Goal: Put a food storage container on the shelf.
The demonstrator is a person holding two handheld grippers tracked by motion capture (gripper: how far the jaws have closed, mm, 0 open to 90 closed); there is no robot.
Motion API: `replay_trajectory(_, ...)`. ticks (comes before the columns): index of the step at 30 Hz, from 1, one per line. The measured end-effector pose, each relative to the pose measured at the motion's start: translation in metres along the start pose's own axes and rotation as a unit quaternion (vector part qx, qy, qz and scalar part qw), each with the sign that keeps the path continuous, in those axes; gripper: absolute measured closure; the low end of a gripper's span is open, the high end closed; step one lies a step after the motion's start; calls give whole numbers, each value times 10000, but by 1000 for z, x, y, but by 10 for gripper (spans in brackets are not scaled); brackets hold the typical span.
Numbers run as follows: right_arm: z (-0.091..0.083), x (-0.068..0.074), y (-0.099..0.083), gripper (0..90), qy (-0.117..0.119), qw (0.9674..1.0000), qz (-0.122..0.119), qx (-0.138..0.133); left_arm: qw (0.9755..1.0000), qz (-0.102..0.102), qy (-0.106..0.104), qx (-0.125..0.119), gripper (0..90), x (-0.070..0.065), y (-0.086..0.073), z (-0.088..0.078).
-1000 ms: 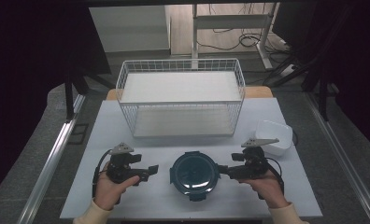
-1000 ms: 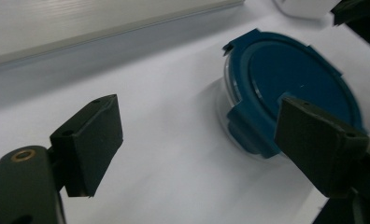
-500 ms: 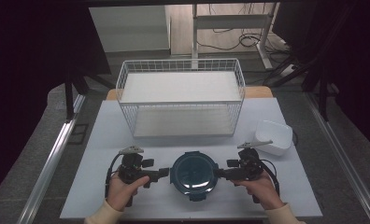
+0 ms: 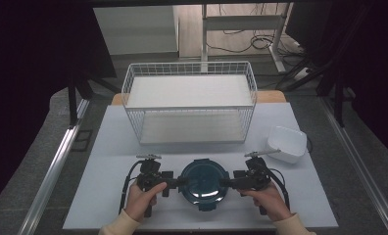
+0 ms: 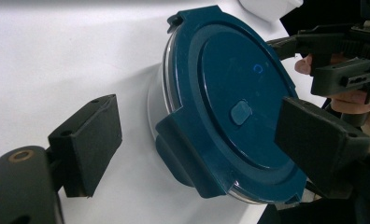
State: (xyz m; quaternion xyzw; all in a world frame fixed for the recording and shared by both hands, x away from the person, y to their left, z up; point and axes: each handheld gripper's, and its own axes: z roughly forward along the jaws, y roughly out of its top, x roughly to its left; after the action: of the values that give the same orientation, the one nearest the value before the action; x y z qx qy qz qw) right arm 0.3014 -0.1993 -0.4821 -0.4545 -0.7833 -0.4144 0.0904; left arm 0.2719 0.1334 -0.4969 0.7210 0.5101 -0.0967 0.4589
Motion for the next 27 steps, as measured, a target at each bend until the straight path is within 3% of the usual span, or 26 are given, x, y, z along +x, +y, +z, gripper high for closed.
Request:
replay_trajectory(12,12,1,-5,101,310,9985,446,71,9996,-198,-57,207,126,4,0,16)
replay_trajectory(15,16,0,-7,101,349,9979,537,110,9985,-479,-187,206,117,8,-2,20)
replay_trajectory(18,18,-1,-8,101,391,9975,573,105,9985,-471,-84,249,114,9,-3,22)
replay_trajectory(22,21,-2,-10,102,483,9959,752,138,9978,-562,-205,290,115,9,-3,25)
replay_trajectory(27,23,-3,-12,116,594,9930,1017,120,9972,-521,-333,427,133,4,-6,30)
